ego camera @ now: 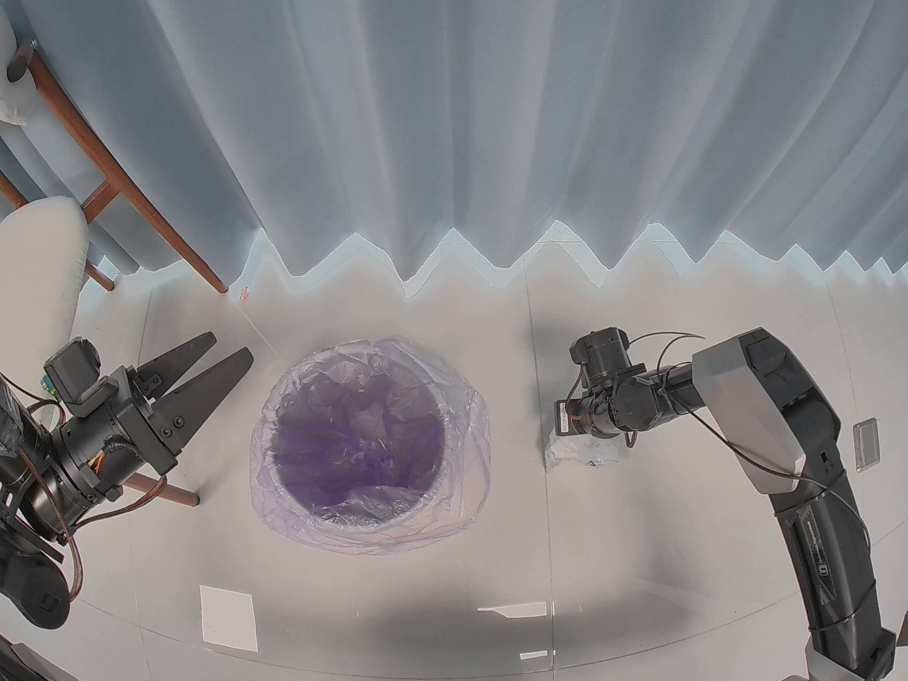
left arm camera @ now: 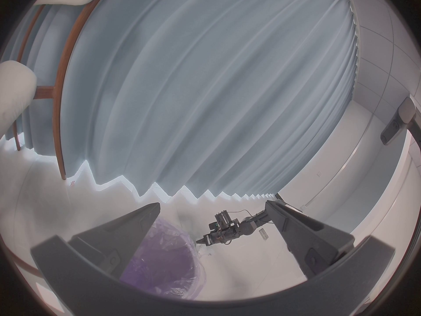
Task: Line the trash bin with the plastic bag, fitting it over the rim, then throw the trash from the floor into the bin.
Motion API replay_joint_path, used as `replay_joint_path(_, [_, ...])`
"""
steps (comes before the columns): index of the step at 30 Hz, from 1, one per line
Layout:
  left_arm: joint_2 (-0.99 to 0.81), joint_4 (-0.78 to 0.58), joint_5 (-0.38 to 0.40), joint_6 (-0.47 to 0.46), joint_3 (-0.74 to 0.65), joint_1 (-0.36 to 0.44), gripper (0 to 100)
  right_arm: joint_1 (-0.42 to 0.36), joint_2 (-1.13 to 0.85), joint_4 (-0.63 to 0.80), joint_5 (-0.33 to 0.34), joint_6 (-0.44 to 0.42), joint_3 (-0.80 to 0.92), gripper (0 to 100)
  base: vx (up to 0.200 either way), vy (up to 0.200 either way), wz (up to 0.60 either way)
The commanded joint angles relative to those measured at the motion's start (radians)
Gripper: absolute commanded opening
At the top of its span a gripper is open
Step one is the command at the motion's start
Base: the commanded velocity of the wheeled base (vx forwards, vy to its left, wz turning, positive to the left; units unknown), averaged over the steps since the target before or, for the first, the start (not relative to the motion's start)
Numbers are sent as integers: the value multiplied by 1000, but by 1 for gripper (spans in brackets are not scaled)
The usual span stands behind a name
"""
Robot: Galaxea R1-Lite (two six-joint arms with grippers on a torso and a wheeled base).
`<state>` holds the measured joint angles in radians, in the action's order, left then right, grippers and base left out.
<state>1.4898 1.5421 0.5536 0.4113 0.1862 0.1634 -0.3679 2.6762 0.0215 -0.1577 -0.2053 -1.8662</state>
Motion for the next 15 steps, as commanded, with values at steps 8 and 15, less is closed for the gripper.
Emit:
replay_joint_path(8, [9, 1, 0, 0, -5, 1, 100, 12, 60, 126, -43, -123, -110, 0, 0, 0, 0])
replay_joint_path(15, [7, 1, 0, 0, -1, -1, 100, -34, -167, 57, -46, -223, 78, 100, 0, 0, 0])
